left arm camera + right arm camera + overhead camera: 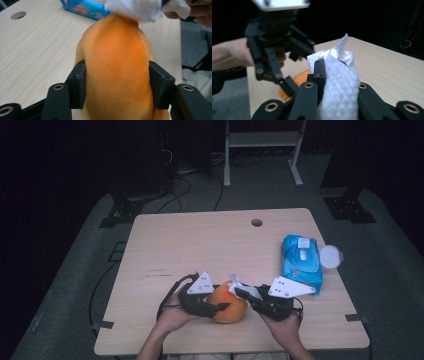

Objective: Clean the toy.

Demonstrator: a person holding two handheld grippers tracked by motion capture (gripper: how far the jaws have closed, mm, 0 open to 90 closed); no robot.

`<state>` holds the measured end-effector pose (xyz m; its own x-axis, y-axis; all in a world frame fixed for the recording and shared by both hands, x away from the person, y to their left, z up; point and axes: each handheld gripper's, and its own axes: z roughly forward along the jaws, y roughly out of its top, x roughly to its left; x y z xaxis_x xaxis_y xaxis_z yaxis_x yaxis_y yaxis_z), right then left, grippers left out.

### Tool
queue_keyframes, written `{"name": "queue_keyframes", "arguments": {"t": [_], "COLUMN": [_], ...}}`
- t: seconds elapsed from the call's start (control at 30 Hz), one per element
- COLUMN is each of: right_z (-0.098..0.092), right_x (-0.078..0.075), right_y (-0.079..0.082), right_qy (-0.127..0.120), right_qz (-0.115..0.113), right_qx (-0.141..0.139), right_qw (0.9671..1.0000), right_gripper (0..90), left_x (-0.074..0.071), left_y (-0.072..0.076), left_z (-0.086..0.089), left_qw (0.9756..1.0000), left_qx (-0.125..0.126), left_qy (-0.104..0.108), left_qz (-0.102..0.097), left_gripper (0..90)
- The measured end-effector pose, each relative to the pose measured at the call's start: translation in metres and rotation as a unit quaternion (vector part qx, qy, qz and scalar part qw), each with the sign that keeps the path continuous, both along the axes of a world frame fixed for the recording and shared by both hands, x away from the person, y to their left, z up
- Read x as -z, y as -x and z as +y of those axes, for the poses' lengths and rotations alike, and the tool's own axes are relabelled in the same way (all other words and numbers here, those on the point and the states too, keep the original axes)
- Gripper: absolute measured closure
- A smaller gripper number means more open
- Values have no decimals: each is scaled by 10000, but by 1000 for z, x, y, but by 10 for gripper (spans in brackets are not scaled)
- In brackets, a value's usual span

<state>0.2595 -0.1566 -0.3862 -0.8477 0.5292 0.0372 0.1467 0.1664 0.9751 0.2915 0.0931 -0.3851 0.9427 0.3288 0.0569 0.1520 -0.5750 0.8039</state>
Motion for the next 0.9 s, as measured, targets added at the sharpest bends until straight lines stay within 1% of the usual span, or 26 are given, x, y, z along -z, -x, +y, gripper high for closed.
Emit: {"name": "queue_keyframes", "arguments": {"t": [0.03,0.07,0.1,0.13,0.17,0.2,0.23,0.27,0.3,0.33,0.37,0.4,0.43,0.47,0.53,0.57,0.6,0.63,0.67,0.7,0.73,0.77,0.8,0.83,0.87,0.9], "right_z": [4,6,7,6,5,4,2,0,-1,-2,-3,-5,-7,-11,-16,-17,-17,-15,-13,-10,-5,4,8,11,10,7], "right_x": [-1,0,2,5,9,14,18,22,24,25,24,24,24,25,27,28,27,27,26,25,24,23,23,22,21,21], "right_y": [2,3,2,0,-4,-8,-11,-14,-16,-17,-18,-18,-20,-22,-25,-25,-24,-21,-18,-16,-12,-7,-5,-5,-7,-10], "right_qy": [88,139,179,206,248,274,253,262,293,293,303,343,343,288,142,97,77,71,20,-50,-68,63,167,245,242,196], "right_qz": [-96,-128,-107,-28,83,192,267,341,308,303,328,306,286,385,538,562,588,527,496,495,496,406,321,239,243,281], "right_qx": [-22,-57,-58,-13,33,70,105,155,205,272,325,422,500,544,576,566,542,512,427,273,90,-53,-81,-73,-47,47], "right_qw": [9999,9998,9998,9998,9997,9994,9993,9990,9989,9987,9985,9981,9978,9974,9968,9968,9968,9973,9979,9984,9987,9991,9993,9994,9994,9994], "right_gripper": [798,799,799,799,800,800,800,800,800,800,799,800,800,799,800,800,800,800,800,800,800,799,799,799,799,799], "left_x": [-2,-3,-3,-1,2,4,5,6,7,7,7,7,8,9,14,15,16,16,16,17,17,17,17,17,18,19], "left_y": [1,2,2,1,0,-3,-5,-6,-6,-6,-5,-5,-5,-6,-7,-6,-6,-6,-7,-7,-7,-9,-9,-9,-10,-11], "left_z": [0,0,0,-1,-2,-2,-3,-4,-4,-5,-5,-5,-5,-5,-8,-10,-9,-9,-8,-8,-8,-8,-7,-5,-4,-3], "left_qw": [10000,10000,10000,9998,9999,9999,9998,9998,9998,9997,9998,9998,9998,9998,9996,9996,9995,9993,9991,9987,9987,9988,9988,9987,9986,9986], "left_qx": [35,56,42,6,-26,-80,-130,-154,-166,-157,-143,-136,-154,-176,-235,-265,-310,-361,-418,-498,-498,-485,-494,-505,-520,-503], "left_qy": [5,-23,-71,-173,-143,-53,-37,-4,60,114,117,86,77,54,-79,-108,-84,-53,-15,46,46,38,28,65,105,128], "left_qz": [0,-13,-39,-60,-30,77,145,152,136,119,110,80,86,118,118,39,-54,-67,-61,-52,-52,-17,-15,24,62,83], "left_gripper": [424,425,425,418,396,355,298,243,196,169,130,99,95,87,89,113,160,219,253,288,300,300,300,298,291,279]}}
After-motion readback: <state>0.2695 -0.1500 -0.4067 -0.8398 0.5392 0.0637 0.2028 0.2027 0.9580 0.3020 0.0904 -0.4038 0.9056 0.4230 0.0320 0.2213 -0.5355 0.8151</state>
